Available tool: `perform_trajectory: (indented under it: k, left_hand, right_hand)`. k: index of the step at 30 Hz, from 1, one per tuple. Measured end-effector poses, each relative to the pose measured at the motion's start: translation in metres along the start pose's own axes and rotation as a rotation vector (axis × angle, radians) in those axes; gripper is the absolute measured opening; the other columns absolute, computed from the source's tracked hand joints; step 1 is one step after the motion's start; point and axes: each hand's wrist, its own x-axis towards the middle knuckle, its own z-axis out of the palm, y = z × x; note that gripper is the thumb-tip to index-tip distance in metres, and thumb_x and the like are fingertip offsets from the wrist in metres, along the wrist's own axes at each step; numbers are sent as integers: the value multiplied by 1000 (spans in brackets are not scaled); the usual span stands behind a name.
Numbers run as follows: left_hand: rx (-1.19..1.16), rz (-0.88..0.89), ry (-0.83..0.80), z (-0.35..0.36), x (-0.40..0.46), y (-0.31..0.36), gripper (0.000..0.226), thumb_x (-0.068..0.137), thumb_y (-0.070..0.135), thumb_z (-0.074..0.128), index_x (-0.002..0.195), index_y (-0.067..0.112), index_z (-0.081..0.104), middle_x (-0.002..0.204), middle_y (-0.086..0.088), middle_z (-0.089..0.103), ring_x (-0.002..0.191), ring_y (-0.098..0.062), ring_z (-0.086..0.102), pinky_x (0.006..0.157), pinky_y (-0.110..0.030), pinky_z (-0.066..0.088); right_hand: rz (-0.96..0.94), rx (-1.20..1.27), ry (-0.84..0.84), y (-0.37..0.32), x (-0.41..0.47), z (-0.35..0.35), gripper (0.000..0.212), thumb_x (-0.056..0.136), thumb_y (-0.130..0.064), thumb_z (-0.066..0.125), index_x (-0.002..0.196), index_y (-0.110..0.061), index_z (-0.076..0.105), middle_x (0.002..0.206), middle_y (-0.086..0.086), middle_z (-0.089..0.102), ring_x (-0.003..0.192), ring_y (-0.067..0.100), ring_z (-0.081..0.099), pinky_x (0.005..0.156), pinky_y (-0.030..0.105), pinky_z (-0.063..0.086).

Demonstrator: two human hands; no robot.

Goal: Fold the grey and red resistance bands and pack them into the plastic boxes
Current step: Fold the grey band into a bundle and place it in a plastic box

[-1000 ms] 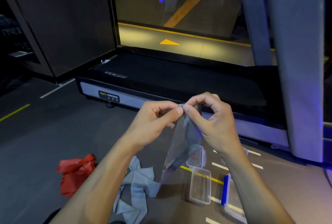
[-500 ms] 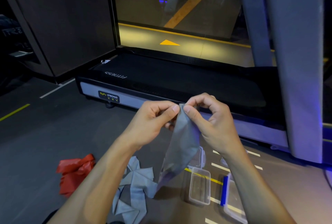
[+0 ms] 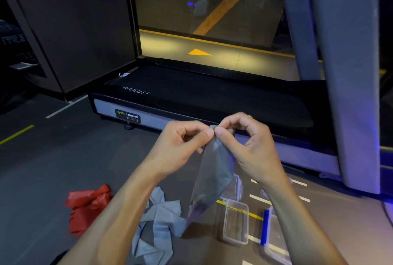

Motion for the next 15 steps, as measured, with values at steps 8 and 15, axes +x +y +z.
perform_trajectory:
  k: [8,15]
  left_hand:
    - [283,54,92,-13,-1,-12,21,96,32,63,84,20,74,72,-6,68,69,-31,64,67,-48,54]
    - [457,106,166,-10,-3,-17,21,102,30,56,85,21,65,71,-1,63,68,-26,62,67,-45,52]
  right_hand:
    - [-44,-272,-115,9,1,-17,14,87,-41,76,85,-30,69,85,-15,60,101,11,51,89,43,44]
    - [53,-105,-80,9,1,-25,20,87,-29,81,77,-22,66,113,-11,61,114,12,60,95,28,46]
